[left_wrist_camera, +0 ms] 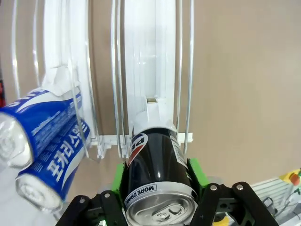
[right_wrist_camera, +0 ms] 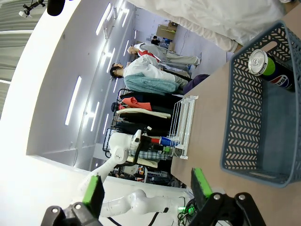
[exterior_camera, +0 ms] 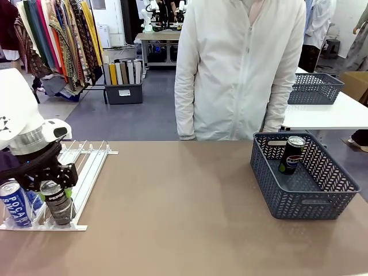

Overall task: Retrieve and store the cans from the dispenser.
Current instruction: Pick up the last remaining can from one row of the Automatic Can Dispenser and place it in the middle of the table.

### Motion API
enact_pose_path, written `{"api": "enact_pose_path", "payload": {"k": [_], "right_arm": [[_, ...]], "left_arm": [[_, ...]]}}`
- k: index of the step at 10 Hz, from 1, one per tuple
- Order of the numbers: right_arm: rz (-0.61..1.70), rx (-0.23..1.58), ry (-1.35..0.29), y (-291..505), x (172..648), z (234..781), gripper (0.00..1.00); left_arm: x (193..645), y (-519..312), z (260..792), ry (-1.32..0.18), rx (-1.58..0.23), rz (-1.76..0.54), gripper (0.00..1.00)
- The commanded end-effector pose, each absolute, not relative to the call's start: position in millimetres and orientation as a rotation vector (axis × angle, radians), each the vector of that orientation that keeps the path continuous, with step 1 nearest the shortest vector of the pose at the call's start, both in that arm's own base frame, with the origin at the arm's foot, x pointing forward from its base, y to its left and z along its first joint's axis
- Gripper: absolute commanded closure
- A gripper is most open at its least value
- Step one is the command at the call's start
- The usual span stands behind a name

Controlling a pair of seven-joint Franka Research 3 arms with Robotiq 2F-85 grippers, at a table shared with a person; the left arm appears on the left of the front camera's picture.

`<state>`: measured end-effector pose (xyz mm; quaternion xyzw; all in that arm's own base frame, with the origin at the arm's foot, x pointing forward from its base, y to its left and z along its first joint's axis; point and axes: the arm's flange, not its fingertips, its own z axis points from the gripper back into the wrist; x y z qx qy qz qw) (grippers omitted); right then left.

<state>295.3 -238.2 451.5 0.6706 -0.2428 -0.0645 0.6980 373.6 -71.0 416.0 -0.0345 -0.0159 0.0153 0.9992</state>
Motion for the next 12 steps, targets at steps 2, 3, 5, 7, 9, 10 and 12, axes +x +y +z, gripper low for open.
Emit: {"api": "enact_pose_path", "payload": {"k": [2, 3, 5, 7, 9, 10, 12], "right_arm": [[-0.128, 1.486, -0.533, -238.6, 292.9, 453.7, 0.00], [-0.128, 1.486, -0.533, -238.6, 292.9, 453.7, 0.00], [-0.128, 1.486, -0.533, -238.6, 292.9, 453.7, 0.00], [-0.128, 1.486, -0.533, -238.6, 292.9, 453.7, 0.00], [-0.128, 1.486, -0.533, -238.6, 292.9, 453.7, 0.00], [-0.128, 1.486, -0.533, -238.6, 292.9, 453.7, 0.00], [-0.128, 1.486, -0.533, -238.6, 292.9, 453.7, 0.00]], "left_arm": [[353.8, -57.1, 526.5, -0.179, -0.071, 0.037, 1.00], [341.7, -55.8, 559.5, -0.206, -0.082, 0.023, 1.00], [313.6, -51.5, 599.6, -0.289, -0.121, 0.016, 1.00], [310.0, -42.4, 601.3, -0.276, -0.177, 0.032, 1.00], [307.5, -54.5, 611.2, -0.282, -0.113, 0.029, 1.00], [307.5, -54.5, 611.2, -0.282, -0.113, 0.029, 1.00], [307.2, -53.8, 607.1, -0.271, -0.122, 0.032, 1.00]]}}
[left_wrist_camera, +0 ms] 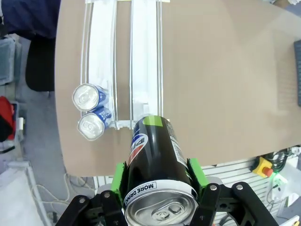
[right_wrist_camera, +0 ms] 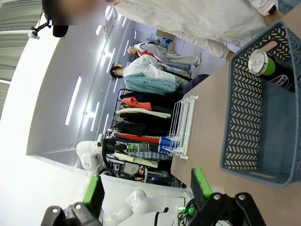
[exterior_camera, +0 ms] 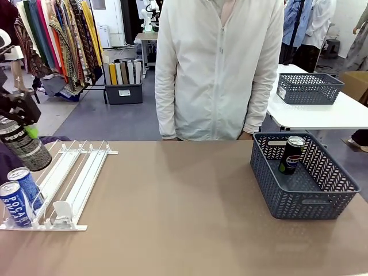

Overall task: Retrieve and store the cans from the dispenser.
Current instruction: Pick up the last remaining can from one row of the Automatic Can Dispenser and place it in the middle of the table.

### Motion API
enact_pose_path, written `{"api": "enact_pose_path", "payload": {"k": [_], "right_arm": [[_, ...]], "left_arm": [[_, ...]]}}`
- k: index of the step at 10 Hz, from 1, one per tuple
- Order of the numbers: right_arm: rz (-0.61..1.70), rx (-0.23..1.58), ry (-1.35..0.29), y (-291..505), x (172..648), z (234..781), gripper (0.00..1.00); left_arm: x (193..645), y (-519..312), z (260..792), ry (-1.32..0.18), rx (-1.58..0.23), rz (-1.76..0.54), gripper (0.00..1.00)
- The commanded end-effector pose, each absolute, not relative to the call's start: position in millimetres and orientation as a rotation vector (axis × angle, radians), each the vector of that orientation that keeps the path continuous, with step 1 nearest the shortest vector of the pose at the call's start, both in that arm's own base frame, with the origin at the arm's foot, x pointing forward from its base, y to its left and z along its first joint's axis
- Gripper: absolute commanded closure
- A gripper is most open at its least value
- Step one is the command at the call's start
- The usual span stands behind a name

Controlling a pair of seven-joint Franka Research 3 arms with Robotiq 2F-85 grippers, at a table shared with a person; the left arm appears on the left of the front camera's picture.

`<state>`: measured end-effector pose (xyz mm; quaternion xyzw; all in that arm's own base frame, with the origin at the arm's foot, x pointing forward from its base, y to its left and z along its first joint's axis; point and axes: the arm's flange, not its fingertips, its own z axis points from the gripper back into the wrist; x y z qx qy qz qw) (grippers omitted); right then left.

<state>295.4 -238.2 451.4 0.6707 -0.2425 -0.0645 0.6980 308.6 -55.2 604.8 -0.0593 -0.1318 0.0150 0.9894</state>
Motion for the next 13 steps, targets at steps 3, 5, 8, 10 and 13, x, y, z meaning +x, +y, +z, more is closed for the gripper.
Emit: {"api": "enact_pose_path", "payload": {"k": [3, 5, 8, 10, 13], "right_arm": [[-0.128, 1.486, -0.533, -238.6, 292.9, 453.7, 0.00], [-0.128, 1.486, -0.533, -238.6, 292.9, 453.7, 0.00], [-0.128, 1.486, -0.533, -238.6, 292.9, 453.7, 0.00], [-0.128, 1.486, -0.533, -238.6, 292.9, 453.7, 0.00], [-0.128, 1.486, -0.533, -238.6, 292.9, 453.7, 0.00]], "left_arm": [[337.7, -204.4, 588.2, -0.367, -0.095, -0.078, 1.00], [356.5, -302.7, 550.9, -0.382, -0.103, -0.201, 1.00], [376.7, -409.6, 484.8, -0.507, -0.021, -0.474, 1.00], [400.5, -440.9, 441.0, -0.414, 0.040, -0.571, 1.00], [413.5, -442.6, 412.1, -0.281, 0.057, -0.596, 1.00]]}}
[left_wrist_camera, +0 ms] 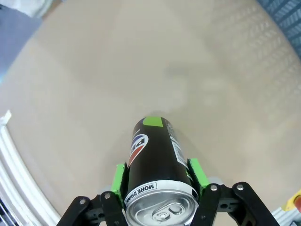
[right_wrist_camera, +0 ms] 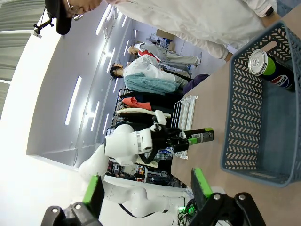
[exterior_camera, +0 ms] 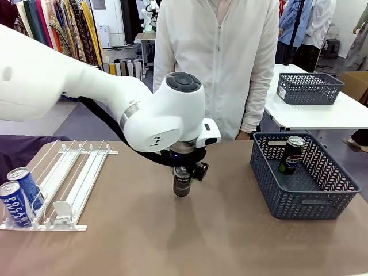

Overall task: Retrieve and store the cans from the dispenser.
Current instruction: Pick up the last remaining can from one row of the Automatic Can Dispenser and place it in the middle of the table.

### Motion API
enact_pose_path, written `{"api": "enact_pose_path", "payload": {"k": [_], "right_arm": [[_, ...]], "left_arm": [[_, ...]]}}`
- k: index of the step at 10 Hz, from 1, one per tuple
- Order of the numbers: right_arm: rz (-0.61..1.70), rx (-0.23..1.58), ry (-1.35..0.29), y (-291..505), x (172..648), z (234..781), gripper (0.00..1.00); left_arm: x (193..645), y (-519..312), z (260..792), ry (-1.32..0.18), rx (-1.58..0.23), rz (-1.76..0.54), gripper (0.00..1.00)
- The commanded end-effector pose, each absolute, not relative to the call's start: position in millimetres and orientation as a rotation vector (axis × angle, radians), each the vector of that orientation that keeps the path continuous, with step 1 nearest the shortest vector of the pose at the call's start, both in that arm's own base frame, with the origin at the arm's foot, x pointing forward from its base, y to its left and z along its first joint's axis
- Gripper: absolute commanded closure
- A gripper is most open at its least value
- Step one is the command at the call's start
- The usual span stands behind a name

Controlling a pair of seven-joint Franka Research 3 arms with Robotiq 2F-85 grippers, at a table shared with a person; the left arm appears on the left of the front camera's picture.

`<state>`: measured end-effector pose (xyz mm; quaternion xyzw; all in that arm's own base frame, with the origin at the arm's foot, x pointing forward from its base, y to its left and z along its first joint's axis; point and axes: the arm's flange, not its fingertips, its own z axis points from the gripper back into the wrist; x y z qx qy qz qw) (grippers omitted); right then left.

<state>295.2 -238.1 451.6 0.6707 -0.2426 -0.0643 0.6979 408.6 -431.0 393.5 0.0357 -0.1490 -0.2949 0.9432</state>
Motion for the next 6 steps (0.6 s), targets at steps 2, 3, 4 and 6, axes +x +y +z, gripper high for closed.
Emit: {"api": "enact_pose_path", "payload": {"k": [2, 3, 4, 6], "right_arm": [[-0.128, 1.486, -0.533, -238.6, 292.9, 453.7, 0.00], [-0.128, 1.486, -0.533, -238.6, 292.9, 453.7, 0.00], [-0.128, 1.486, -0.533, -238.6, 292.9, 453.7, 0.00], [-0.128, 1.486, -0.533, -238.6, 292.9, 453.7, 0.00]], "left_arm": [[416.4, -441.6, 402.5, -0.199, 0.007, -0.598, 1.00], [419.0, -440.5, 398.7, -0.178, 0.014, -0.571, 1.00], [418.9, -439.0, 398.1, -0.182, 0.016, -0.568, 1.00], [419.7, -440.0, 396.6, -0.182, 0.017, -0.560, 1.00]]}}
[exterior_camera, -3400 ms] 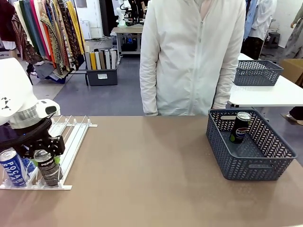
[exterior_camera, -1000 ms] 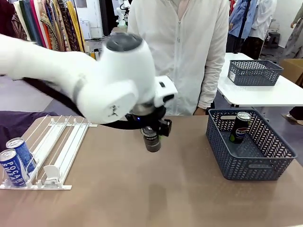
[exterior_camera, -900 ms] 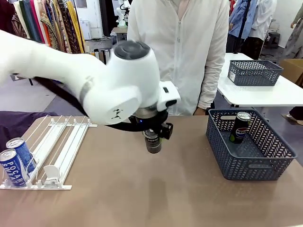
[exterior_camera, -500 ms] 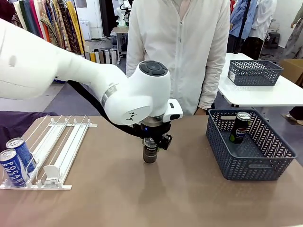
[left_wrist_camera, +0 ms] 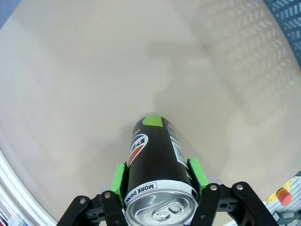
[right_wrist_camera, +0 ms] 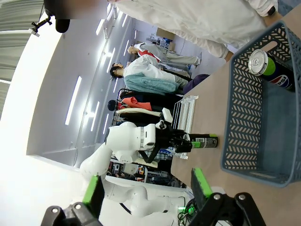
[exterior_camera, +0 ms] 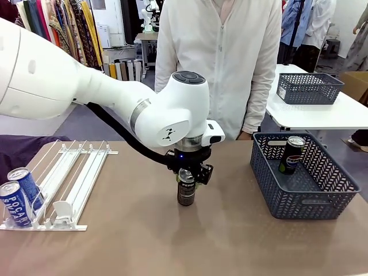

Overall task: Retrieve and store the cans from the dispenser.
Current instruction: Pick up the last remaining can from one row of the Automatic Can Dispenser and place it in the middle of the table.

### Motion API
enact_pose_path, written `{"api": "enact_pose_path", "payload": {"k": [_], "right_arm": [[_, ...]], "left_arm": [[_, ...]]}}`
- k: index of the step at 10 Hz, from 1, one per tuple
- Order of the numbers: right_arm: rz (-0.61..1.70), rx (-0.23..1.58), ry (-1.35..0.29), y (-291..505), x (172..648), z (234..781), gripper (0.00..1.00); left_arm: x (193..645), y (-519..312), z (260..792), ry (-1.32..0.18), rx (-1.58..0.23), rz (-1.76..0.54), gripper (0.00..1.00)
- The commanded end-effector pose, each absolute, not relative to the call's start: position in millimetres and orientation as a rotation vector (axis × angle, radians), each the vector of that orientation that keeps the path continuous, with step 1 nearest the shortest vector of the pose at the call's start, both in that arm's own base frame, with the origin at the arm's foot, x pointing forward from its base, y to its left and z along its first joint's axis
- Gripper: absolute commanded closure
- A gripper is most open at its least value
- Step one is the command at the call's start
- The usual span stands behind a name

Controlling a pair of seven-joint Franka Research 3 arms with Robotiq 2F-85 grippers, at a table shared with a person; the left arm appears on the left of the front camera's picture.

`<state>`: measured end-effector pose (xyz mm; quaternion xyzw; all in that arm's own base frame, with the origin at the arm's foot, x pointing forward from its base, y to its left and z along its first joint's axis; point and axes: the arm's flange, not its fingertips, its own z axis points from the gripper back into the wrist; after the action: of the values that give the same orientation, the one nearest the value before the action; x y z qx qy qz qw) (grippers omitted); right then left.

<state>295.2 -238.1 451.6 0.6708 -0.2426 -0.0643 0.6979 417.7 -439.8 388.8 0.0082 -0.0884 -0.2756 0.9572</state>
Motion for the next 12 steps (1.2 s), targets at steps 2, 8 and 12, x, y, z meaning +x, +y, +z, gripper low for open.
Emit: {"api": "enact_pose_path", "payload": {"k": [2, 8, 12], "right_arm": [[-0.128, 1.486, -0.533, -238.6, 292.9, 453.7, 0.00], [-0.128, 1.486, -0.533, -238.6, 292.9, 453.7, 0.00], [-0.128, 1.486, -0.533, -238.6, 292.9, 453.7, 0.00]], "left_arm": [[419.2, -439.3, 396.6, -0.181, 0.014, -0.562, 0.24], [385.9, -389.2, 512.7, -0.364, -0.048, -0.434, 0.00], [345.3, -212.2, 615.9, -0.320, -0.350, -0.329, 0.00]]}}
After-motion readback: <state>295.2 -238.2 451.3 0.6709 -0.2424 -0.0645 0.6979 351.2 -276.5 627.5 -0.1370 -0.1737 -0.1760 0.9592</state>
